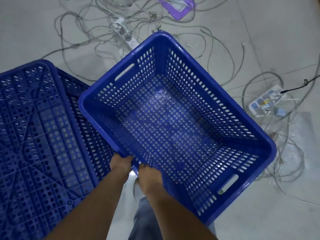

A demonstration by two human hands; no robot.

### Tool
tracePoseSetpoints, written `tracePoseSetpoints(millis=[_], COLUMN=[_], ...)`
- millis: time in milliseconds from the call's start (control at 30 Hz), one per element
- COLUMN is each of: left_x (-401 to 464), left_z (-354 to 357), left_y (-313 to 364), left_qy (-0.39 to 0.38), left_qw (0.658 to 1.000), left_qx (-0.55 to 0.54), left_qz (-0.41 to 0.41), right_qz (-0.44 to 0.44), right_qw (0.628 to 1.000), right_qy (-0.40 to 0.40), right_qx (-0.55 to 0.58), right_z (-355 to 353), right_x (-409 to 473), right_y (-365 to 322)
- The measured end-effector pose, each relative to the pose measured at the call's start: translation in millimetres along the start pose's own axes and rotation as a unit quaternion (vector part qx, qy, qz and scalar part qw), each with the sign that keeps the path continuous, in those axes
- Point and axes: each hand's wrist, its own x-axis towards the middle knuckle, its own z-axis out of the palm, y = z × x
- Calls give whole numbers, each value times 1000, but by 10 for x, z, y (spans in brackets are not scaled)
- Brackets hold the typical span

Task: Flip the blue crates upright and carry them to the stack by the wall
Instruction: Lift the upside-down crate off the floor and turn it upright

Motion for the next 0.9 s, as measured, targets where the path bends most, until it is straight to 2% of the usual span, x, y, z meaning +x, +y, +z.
tracePoseSetpoints(millis=[100, 167, 267, 333, 400, 533, 700, 900], left_x=[-62, -119, -238, -389, -525, -790, -932, -1062], left_z=[78, 168, 350, 470, 586, 802, 1087, 1328], left_y=[-8, -35, -113, -160, -223, -366, -554, -645], left_qy=[-16, -27, -40, -44, -52, -78, -112, -183], left_qw=[999, 998, 994, 990, 984, 973, 951, 939], left_qx=[-34, -58, -98, -127, -161, -195, -237, -185], left_qz=[-13, -21, -35, -43, -57, -91, -165, -225], right_qz=[68, 2, 5, -3, -21, -50, -49, -47], right_qw=[997, 1000, 997, 997, 995, 987, 983, 976], right_qy=[26, 27, 49, 4, 31, -99, -122, -144], right_qx=[15, 1, -60, -75, -92, -118, -127, -156], right_z=[-92, -39, -289, -387, -368, -181, -85, 2], right_x=[-41, -81, -277, -347, -394, -490, -601, -688], right_y=[98, 234, 453, 627, 812, 1154, 1536, 1944])
